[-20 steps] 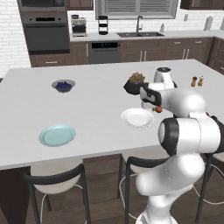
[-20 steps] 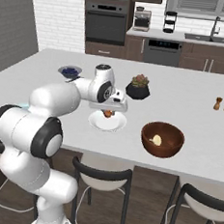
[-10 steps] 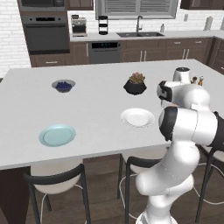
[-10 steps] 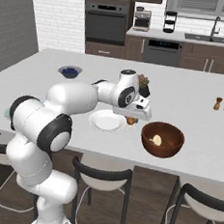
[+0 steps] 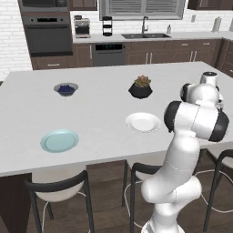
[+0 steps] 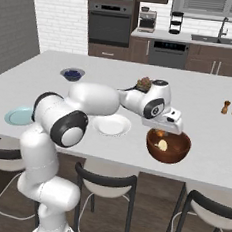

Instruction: Pick the chicken drumstick and mushroom from their plates and place them in the bowl. Then put the bowl in the fridge.

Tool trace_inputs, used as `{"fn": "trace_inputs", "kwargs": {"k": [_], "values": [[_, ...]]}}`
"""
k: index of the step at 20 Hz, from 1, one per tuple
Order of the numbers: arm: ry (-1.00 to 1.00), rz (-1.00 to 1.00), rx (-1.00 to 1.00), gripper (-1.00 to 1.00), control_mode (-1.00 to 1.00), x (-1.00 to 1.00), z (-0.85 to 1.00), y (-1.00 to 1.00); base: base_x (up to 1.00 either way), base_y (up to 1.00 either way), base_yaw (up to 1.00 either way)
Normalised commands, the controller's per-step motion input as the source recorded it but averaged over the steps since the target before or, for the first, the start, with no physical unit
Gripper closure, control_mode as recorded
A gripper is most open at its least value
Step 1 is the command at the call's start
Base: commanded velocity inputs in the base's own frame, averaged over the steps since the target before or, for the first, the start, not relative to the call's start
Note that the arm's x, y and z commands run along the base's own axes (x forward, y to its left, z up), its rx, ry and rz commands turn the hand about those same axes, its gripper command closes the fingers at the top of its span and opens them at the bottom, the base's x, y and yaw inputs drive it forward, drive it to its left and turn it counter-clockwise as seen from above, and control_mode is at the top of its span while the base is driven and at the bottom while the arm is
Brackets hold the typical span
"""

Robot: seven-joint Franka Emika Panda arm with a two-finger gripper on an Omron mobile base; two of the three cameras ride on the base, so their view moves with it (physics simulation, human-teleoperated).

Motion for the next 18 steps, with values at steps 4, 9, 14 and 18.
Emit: {"fn": "trace_inputs", "kwargs": {"k": [4,9,14,18], "values": [[0.0,0.0,0.0,1.0,-1.0,0.15,-0.39,-0.76,0.0,0.0,0.0],[0.0,0.0,0.03,1.0,-1.0,0.01,-0.41,-0.41,0.0,0.0,0.0],[0.02,0.0,0.11,1.0,-1.0,0.28,-0.22,-0.04,0.0,0.0,0.0],[0.05,0.0,0.12,1.0,-1.0,0.33,-0.04,0.0,0.0,0.0,0.0]]}}
